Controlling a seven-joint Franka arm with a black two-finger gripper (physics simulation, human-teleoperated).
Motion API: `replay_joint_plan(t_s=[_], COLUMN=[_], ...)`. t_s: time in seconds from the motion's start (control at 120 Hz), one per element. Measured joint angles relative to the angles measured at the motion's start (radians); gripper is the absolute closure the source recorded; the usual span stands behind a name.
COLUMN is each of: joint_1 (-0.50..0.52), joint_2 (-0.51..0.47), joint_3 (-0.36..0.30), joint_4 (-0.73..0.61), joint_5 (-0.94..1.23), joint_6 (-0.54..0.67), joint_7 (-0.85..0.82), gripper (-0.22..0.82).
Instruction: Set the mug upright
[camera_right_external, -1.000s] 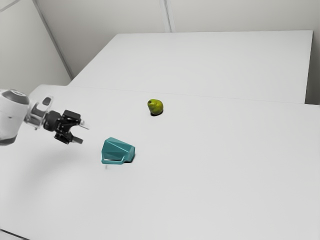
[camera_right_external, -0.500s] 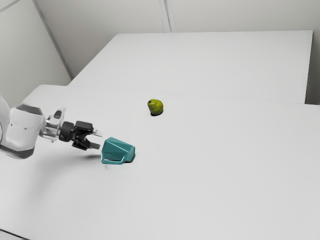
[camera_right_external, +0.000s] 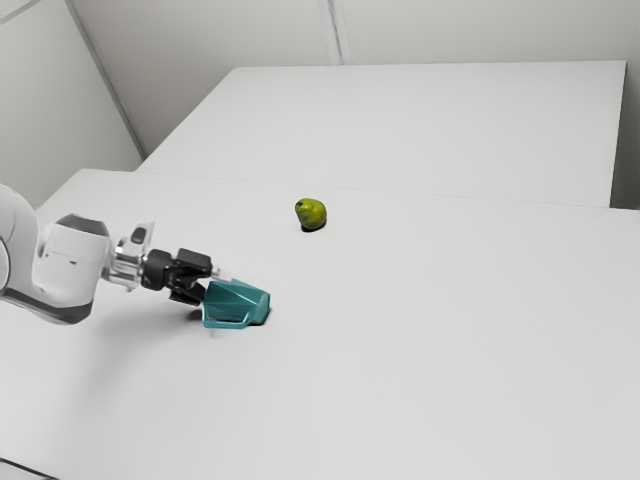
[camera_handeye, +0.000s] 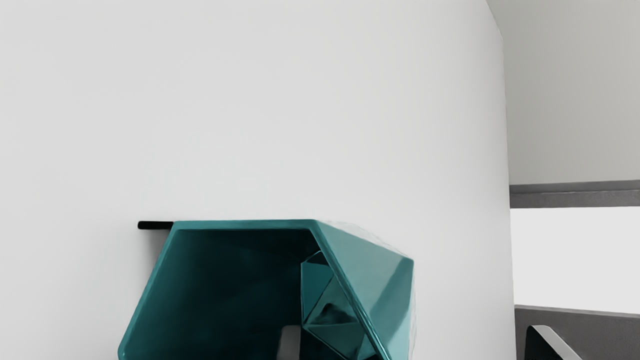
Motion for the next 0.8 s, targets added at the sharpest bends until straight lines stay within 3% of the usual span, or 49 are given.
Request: replay_joint_plan(t_s=[0.108, 0.242, 0.625, 0.8], joint_1=[-0.001, -0.001, -0.030, -0.037], joint_2=[-0.001, -0.003, -0.077, -0.045], joint_3=[-0.005, -0.007, -0.039, -0.052], joint_4=[0.000, 0.000, 0.056, 0.236], joint_5=[-0.003, -0.005, -0.001, 0.269], joint_6=[0.007, 0.010, 0.012, 0.043], joint_7=[-0.006, -0.016, -0.049, -0.102], gripper=[0.49, 0.65, 0.77, 0.78])
